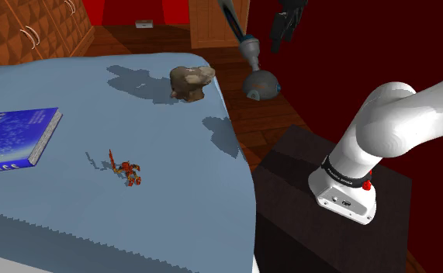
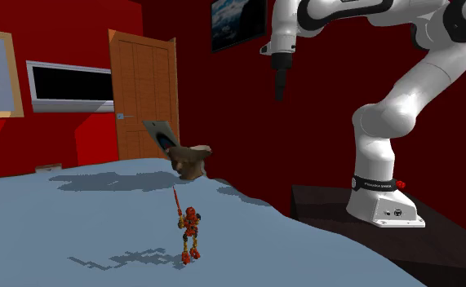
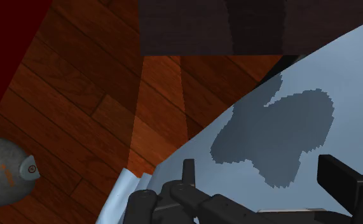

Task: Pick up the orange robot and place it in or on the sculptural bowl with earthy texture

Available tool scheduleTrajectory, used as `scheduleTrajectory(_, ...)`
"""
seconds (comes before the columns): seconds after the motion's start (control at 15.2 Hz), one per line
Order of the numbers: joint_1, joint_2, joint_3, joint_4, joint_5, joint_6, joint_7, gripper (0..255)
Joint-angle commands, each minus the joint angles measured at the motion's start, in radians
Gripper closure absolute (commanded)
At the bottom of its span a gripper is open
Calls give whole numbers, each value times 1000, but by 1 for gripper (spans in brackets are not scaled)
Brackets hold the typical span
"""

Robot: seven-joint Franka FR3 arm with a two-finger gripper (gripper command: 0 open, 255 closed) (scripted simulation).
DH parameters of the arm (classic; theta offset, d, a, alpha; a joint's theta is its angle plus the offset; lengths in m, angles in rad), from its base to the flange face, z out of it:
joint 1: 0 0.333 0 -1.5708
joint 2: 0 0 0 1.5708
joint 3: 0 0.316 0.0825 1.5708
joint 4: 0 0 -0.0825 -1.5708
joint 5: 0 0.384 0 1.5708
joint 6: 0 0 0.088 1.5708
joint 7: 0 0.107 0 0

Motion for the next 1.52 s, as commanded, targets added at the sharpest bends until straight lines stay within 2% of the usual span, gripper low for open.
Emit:
scheduleTrajectory(0.0,0,0,0,0,0,0,0,0)
scheduleTrajectory(0.46,67,94,133,-25,66,120,136,0)
scheduleTrajectory(0.86,112,219,247,-1,97,225,252,0)
scheduleTrajectory(1.19,136,349,342,51,96,303,355,0)
scheduleTrajectory(1.45,148,468,417,112,68,356,445,0)
